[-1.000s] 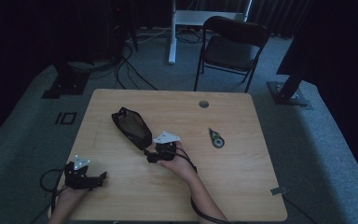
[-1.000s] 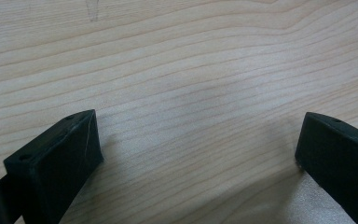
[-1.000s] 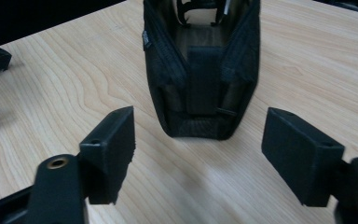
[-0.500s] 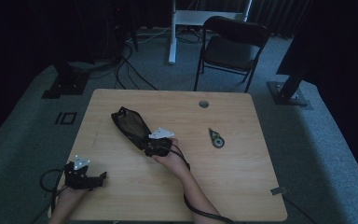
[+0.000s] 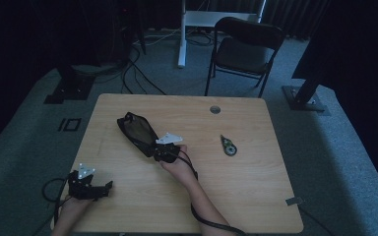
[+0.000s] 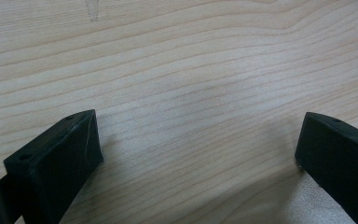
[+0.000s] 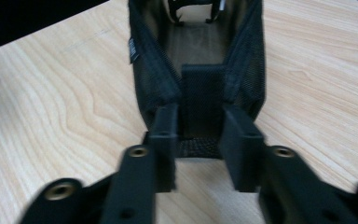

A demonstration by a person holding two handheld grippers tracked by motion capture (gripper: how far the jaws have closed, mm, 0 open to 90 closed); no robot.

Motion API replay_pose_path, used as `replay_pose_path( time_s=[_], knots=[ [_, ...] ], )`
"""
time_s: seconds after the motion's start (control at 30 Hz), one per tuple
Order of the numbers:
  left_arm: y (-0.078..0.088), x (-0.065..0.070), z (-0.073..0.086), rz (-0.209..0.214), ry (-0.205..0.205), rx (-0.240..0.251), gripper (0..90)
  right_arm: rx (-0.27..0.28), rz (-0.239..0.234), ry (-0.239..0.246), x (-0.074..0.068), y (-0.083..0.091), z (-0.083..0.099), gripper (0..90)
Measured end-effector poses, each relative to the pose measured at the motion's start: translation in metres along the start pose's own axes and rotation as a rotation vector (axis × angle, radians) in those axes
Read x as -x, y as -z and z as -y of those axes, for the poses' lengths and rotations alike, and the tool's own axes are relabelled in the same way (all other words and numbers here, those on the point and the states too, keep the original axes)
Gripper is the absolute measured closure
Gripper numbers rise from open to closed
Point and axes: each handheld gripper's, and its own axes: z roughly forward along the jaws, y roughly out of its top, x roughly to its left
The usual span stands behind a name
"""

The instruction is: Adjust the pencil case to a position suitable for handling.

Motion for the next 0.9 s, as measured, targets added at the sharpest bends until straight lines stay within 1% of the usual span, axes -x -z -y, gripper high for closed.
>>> replay_pose_path(
  time_s=[0.07, 0.23, 0.47, 0.57, 0.77, 0.9],
  knots=[
    [0.000, 0.000, 0.000, 0.000, 0.000, 0.000, 0.2, -0.009, 0.002, 0.004, 0.000, 0.000, -0.001, 72.2],
    [0.000, 0.000, 0.000, 0.000, 0.000, 0.000, 0.2, -0.005, 0.003, 0.013, 0.002, 0.004, -0.002, 72.6],
    [0.000, 0.000, 0.000, 0.000, 0.001, 0.000, 0.2, -0.015, 0.008, 0.017, 0.007, 0.009, 0.002, 72.6],
    [0.000, 0.000, 0.000, 0.000, 0.000, 0.000, 0.2, -0.012, 0.008, 0.005, 0.010, 0.013, 0.005, 72.6],
    [0.000, 0.000, 0.000, 0.000, 0.000, 0.000, 0.1, -0.015, 0.006, 0.007, 0.015, 0.021, 0.011, 72.6],
    [0.000, 0.000, 0.000, 0.000, 0.000, 0.000, 0.2, -0.009, 0.017, -0.001, 0.019, 0.027, 0.014, 72.7]
  ],
)
